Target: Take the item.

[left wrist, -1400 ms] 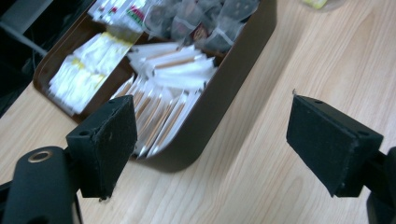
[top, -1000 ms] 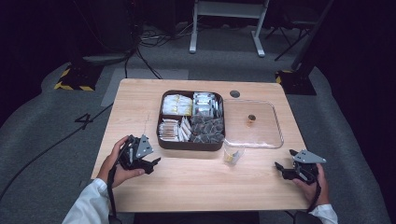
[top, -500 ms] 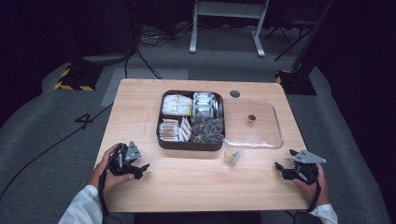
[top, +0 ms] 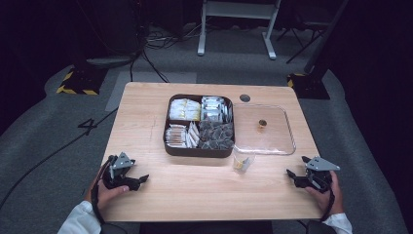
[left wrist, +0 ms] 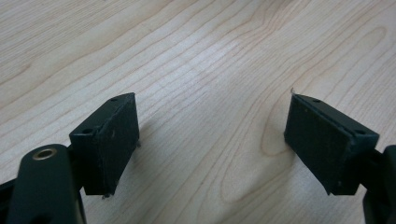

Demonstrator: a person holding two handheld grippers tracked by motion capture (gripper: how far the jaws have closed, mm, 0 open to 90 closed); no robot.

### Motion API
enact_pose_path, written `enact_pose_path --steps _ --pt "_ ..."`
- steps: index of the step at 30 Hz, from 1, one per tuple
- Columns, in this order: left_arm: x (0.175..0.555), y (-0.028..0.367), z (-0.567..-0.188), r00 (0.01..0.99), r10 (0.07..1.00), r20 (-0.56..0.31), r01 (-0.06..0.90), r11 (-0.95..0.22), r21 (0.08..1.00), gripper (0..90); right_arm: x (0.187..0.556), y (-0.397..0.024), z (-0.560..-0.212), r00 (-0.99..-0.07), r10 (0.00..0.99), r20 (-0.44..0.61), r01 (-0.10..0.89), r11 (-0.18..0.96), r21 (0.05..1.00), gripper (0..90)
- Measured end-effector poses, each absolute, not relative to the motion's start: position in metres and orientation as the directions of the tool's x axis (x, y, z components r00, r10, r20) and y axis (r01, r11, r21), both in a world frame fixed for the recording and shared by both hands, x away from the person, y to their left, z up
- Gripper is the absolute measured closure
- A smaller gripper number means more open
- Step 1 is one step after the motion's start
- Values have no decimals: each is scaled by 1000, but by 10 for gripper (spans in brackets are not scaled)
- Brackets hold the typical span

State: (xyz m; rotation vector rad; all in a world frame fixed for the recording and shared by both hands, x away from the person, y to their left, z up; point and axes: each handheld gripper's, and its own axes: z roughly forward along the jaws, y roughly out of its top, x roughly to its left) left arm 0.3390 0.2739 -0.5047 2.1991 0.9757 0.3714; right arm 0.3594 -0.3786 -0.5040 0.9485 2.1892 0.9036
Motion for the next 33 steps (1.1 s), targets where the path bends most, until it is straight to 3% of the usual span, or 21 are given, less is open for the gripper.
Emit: enact_pose_path --steps 33 --pt "344 273 -505 674 738 -12 540 -482 689 152 360 -379 -504 -578 781 -236 388 518 763 179"
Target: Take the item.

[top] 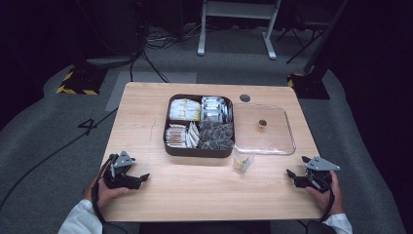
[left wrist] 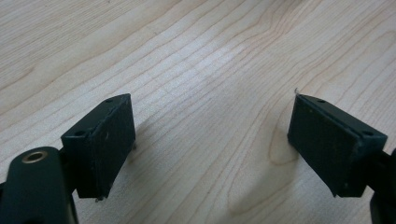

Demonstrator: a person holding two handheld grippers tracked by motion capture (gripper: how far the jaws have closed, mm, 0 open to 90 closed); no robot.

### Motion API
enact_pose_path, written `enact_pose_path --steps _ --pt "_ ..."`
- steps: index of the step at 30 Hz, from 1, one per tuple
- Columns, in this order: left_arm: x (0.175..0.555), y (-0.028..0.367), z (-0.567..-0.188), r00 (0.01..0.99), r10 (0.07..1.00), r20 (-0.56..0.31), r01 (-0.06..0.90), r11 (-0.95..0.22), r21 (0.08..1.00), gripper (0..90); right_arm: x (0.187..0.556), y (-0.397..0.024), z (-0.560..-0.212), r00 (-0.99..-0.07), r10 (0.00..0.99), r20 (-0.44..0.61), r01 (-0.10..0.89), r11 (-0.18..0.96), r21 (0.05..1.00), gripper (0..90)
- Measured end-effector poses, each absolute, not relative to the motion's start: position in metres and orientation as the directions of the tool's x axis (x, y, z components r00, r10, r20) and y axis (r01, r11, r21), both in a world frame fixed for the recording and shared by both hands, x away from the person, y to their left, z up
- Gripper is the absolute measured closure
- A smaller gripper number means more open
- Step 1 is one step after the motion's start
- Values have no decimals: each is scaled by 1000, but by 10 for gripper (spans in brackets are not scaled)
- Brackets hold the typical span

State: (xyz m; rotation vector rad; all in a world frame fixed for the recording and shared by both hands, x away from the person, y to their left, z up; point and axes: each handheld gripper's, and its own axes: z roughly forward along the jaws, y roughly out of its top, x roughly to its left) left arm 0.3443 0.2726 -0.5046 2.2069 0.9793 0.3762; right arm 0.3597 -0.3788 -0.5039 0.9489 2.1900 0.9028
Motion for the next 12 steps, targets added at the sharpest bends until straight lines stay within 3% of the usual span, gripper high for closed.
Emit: enact_pose_path --steps 12 --pt "344 273 -505 674 738 -12 540 -482 690 153 359 -379 -504 -580 780 -234 387 517 763 179"
